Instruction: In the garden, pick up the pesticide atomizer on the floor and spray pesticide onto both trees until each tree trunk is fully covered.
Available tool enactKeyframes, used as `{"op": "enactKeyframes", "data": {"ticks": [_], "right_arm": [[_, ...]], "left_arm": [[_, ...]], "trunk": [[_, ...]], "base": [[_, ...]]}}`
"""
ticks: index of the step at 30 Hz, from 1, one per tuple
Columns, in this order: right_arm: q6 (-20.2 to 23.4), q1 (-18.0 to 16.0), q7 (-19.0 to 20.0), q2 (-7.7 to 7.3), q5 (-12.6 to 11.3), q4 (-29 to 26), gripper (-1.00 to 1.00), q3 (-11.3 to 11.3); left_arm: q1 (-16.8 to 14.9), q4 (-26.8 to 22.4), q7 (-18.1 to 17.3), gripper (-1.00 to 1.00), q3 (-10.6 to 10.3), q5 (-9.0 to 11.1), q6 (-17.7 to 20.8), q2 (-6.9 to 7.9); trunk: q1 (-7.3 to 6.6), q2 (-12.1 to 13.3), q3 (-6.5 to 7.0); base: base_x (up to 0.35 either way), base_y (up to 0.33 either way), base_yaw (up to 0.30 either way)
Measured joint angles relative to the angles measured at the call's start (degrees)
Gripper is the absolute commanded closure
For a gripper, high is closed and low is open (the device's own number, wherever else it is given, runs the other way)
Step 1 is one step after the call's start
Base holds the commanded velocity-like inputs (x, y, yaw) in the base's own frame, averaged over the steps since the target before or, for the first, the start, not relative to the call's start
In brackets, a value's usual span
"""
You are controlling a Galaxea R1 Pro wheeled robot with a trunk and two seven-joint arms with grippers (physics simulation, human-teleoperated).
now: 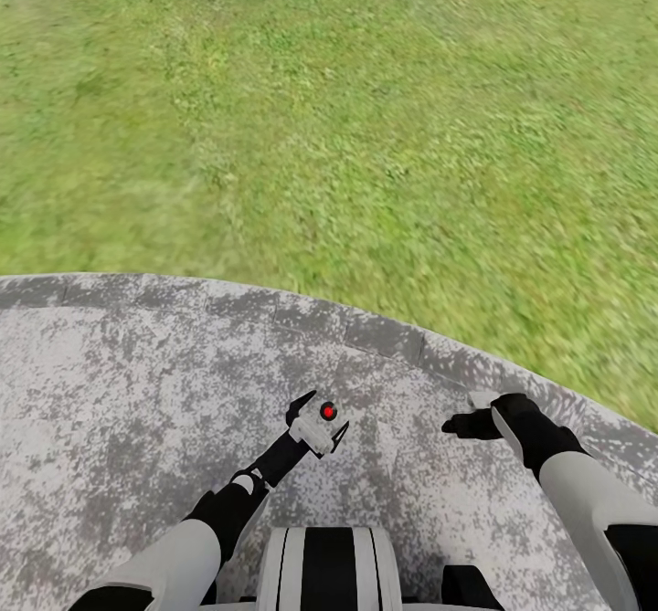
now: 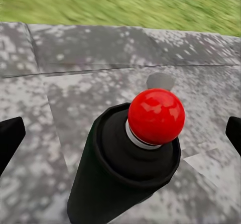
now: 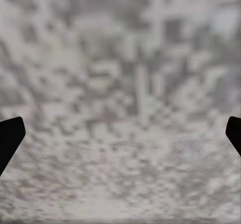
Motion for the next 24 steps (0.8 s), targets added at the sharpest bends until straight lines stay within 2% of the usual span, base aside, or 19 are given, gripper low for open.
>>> {"op": "enactKeyframes", "data": {"ticks": [9, 17, 24], "right_arm": [[0.00, -0.01, 0.03, 0.00, 0.00, -0.06, -1.00, -0.01], [-2.52, 0.47, 0.07, 0.00, 0.00, 0.57, -1.00, -0.01], [-2.67, 0.51, 0.08, 0.00, 0.00, 0.62, -1.00, -0.01]], "left_arm": [[0.00, 0.00, 0.00, -1.00, 0.00, 0.00, -0.02, 0.00], [0.00, 0.00, 0.00, -1.00, 0.01, 0.08, -0.02, 0.00], [0.00, 0.00, 0.00, -1.00, 0.01, 0.09, -0.01, 0.00]], "trunk": [[0.00, 0.00, 0.00], [0.00, 0.00, 0.00], [0.00, 0.00, 0.00]], "base": [[0.000, 0.000, 0.000], [0.000, 0.000, 0.000], [0.000, 0.000, 0.000]]}}
